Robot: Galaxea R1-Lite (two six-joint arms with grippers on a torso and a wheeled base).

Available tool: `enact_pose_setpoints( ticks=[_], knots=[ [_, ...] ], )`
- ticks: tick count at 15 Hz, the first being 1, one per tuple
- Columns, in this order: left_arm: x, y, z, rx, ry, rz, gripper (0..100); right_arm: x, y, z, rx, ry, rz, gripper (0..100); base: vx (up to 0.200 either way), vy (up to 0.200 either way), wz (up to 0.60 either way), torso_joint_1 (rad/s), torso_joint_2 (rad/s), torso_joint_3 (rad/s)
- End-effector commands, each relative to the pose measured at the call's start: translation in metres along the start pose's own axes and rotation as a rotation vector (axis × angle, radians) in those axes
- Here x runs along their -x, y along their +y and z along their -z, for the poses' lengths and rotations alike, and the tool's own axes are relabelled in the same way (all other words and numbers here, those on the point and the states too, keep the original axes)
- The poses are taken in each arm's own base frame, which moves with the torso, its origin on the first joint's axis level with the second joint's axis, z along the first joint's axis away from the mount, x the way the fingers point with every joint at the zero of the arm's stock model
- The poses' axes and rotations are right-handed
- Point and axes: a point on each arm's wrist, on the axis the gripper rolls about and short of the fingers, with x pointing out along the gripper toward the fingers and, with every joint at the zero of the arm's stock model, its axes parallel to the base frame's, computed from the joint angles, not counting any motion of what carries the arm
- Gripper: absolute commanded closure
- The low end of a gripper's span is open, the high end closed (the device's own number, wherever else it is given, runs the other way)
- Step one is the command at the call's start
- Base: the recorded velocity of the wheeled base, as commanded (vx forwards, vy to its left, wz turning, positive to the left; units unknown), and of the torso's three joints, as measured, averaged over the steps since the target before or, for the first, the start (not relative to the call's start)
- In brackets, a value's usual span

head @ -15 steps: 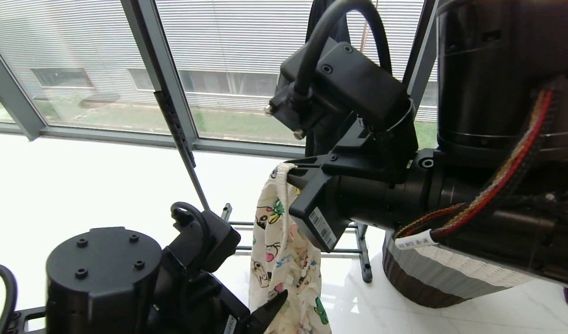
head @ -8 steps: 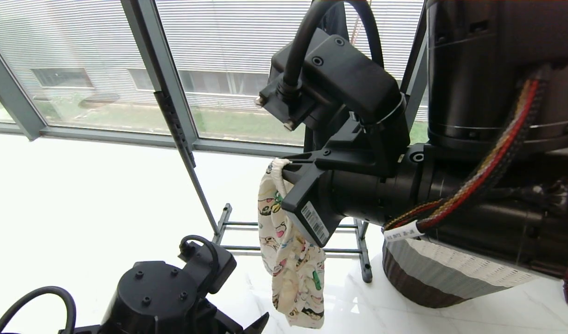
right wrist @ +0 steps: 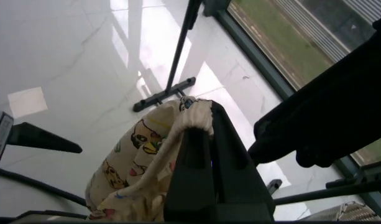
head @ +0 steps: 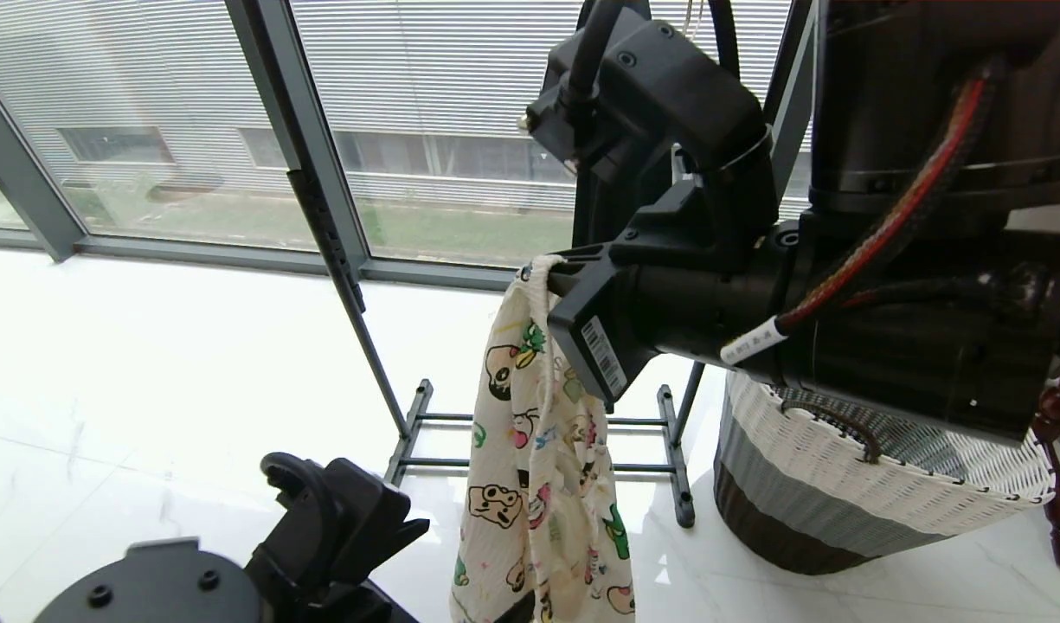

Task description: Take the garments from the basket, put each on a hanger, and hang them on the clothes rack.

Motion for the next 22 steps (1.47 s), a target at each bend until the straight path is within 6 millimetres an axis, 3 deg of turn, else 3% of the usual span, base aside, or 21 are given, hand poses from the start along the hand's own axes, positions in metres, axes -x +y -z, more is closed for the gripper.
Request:
enact_pose_setpoints(
  ticks=[1, 5, 11, 15, 18, 22],
  knots=[
    [0.02, -0.003, -0.001, -0.02, -0.059, 0.063, 0, -0.004, -0.001, -0.002, -0.002, -0.004, 0.005, 100, 0.0, 0.0, 0.0, 0.0, 0.0, 0.0],
    [0.016, -0.005, -0.002, -0.053, -0.052, 0.062, 0, -0.002, 0.009, -0.004, 0.005, -0.013, -0.025, 100, 0.0, 0.0, 0.0, 0.0, 0.0, 0.0],
    [0.002, 0.012, -0.019, 0.017, -0.107, -0.048, 0, 0.012, 0.008, -0.013, 0.003, -0.049, -0.037, 100, 0.0, 0.0, 0.0, 0.0, 0.0, 0.0],
    [-0.033, 0.009, -0.046, 0.044, -0.16, -0.082, 0, 0.017, 0.014, -0.025, 0.003, -0.081, -0.06, 100, 0.0, 0.0, 0.0, 0.0, 0.0, 0.0],
    [-0.059, 0.016, -0.027, 0.019, -0.048, -0.14, 0, 0.024, 0.007, -0.037, 0.001, -0.085, -0.057, 100, 0.0, 0.0, 0.0, 0.0, 0.0, 0.0],
    [-0.051, 0.037, 0.012, -0.145, 0.108, -0.212, 0, 0.022, -0.005, -0.036, -0.007, -0.076, -0.02, 100, 0.0, 0.0, 0.0, 0.0, 0.0, 0.0]
  ],
)
